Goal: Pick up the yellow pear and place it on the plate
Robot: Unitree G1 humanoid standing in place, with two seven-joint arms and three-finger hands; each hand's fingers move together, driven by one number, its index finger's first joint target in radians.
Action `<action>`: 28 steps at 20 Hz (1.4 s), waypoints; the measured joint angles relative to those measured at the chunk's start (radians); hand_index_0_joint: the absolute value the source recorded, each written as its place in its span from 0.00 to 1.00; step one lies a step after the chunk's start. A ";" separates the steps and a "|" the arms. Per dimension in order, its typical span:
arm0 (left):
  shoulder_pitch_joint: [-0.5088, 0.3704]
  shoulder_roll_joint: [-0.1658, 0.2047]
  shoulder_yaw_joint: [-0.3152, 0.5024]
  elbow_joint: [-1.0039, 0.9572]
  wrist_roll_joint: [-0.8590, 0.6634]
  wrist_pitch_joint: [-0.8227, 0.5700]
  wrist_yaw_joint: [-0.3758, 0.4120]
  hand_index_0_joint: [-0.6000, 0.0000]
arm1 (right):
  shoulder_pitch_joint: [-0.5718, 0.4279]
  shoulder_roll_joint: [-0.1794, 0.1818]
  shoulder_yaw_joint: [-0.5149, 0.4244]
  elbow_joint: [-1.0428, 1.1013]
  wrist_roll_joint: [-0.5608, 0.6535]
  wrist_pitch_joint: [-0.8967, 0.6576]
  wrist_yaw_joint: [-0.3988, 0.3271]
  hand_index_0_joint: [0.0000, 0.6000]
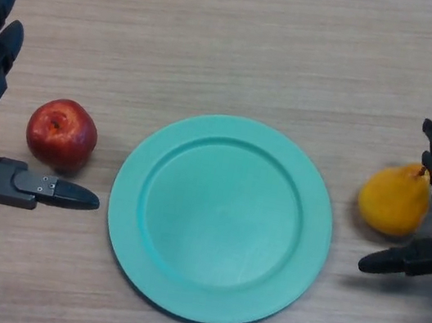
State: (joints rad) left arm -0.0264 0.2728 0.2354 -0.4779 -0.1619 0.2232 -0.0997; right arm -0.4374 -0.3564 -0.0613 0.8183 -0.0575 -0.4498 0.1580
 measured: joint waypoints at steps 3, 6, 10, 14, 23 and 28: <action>0.006 0.000 0.001 0.000 0.000 -0.001 0.000 1.00 | -0.010 0.005 0.000 0.013 0.001 0.000 -0.030 1.00; 0.015 0.000 0.004 0.000 -0.001 -0.001 0.000 1.00 | 0.002 0.035 -0.001 -0.054 0.043 0.087 -0.029 1.00; 0.016 0.000 0.014 0.000 -0.001 -0.001 0.000 1.00 | 0.036 0.035 -0.009 -0.191 0.139 0.213 -0.003 1.00; 0.012 0.000 0.014 0.000 -0.003 0.000 0.000 1.00 | 0.099 0.038 -0.020 -0.513 0.256 0.425 -0.025 1.00; 0.009 -0.001 0.012 0.031 -0.002 -0.021 0.011 1.00 | 0.223 0.174 0.224 -0.781 0.161 0.483 -0.081 1.00; 0.016 -0.003 0.012 0.031 -0.002 -0.023 0.011 1.00 | 0.242 0.175 0.344 -0.726 0.102 0.431 -0.185 1.00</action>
State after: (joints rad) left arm -0.0101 0.2699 0.2478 -0.4472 -0.1644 0.2007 -0.0889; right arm -0.1955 -0.1812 0.2827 0.0927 0.0445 -0.0185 -0.0268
